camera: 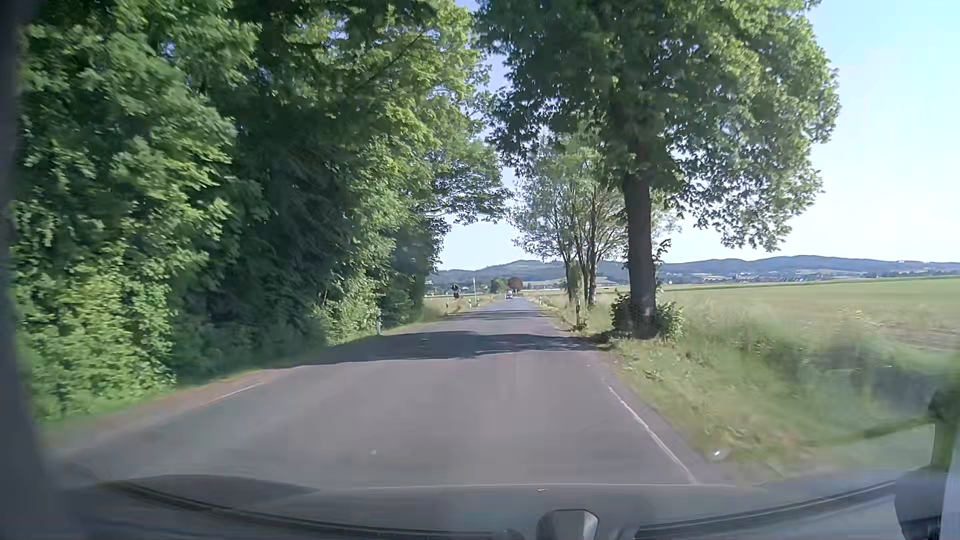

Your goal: Follow the waypoints while adhering to traffic rules and regulations

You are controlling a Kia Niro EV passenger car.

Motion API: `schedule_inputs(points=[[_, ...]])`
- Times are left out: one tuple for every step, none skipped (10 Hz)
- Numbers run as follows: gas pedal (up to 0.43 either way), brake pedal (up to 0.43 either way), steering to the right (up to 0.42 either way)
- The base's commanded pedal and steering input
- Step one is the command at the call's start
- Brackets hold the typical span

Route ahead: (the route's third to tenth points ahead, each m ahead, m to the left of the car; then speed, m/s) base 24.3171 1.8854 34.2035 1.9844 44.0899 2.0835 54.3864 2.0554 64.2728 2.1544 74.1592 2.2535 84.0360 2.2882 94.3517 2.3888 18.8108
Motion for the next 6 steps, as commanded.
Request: schedule_inputs(points=[[0.138, 0.006, 0.001], [0.138, 0.006, 0.001], [0.150, 0.006, 0.003], [0.157, 0.006, 0.001], [0.169, 0.006, -0.001], [0.177, 0.006, -0.002]])
